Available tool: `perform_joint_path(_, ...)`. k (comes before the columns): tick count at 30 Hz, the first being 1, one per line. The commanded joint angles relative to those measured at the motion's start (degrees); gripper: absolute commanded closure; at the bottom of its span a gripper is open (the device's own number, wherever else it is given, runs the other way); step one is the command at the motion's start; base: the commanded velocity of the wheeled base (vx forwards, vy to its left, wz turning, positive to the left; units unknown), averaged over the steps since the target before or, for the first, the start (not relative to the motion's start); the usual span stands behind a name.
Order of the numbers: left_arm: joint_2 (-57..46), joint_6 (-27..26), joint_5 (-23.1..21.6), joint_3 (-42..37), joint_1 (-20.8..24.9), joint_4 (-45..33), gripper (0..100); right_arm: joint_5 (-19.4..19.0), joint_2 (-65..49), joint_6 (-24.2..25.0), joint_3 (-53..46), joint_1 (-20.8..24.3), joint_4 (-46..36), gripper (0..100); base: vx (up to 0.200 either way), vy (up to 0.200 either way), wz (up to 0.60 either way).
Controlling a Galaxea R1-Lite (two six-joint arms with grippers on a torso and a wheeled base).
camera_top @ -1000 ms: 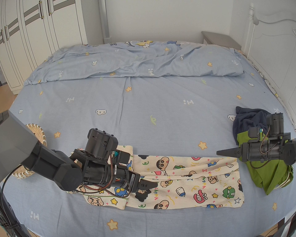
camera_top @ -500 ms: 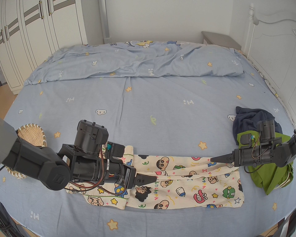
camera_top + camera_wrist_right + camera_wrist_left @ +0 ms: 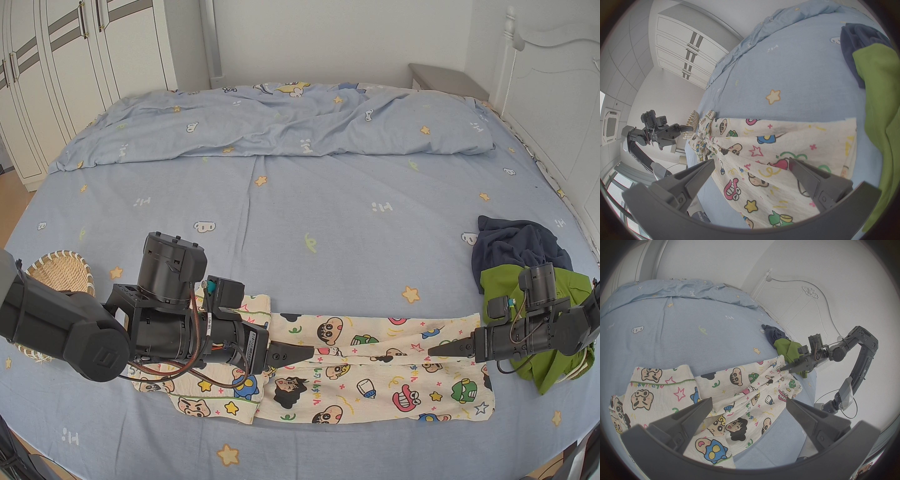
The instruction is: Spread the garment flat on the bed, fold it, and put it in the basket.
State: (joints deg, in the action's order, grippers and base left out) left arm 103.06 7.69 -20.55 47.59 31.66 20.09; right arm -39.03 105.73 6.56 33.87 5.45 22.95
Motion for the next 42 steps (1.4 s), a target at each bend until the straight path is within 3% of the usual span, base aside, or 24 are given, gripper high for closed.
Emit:
perform_joint_path(1, -0.2, 0.0, 0.0, 0.2, -0.2, 0.1, 0, 1.0, -2.4, -0.1, -3.2, 0.2, 0.2, 0, 0.000, 0.000, 0.00)
perform_joint_path(22, -0.1, 0.6, -0.3, 1.6, -4.4, -0.1, 0, 0.7, -5.1, -2.3, -7.4, -1.4, 1.4, 0, 0.000, 0.000, 0.00)
perform_joint_path(27, -0.9, 0.3, -0.4, 2.0, -7.9, -0.4, 0, 0.7, -11.1, -0.4, -5.1, -1.7, 0.6, 0, 0.000, 0.000, 0.00)
perform_joint_path(29, -0.5, 0.1, -0.6, 2.2, -8.9, -1.4, 0, 0.8, -14.8, 2.7, -3.9, -1.3, 0.4, 0, 0.000, 0.000, 0.00)
perform_joint_path(41, 6.7, 0.0, -0.2, 3.6, -6.5, 2.9, 0, 0.9, -19.2, 4.7, 0.7, -1.0, -1.9, 0, 0.000, 0.000, 0.00)
perform_joint_path(42, 9.4, 0.1, -0.1, 4.6, -3.7, 5.3, 0, 0.9, -22.8, 4.6, -0.3, -0.4, -2.7, 0, 0.000, 0.000, 0.00)
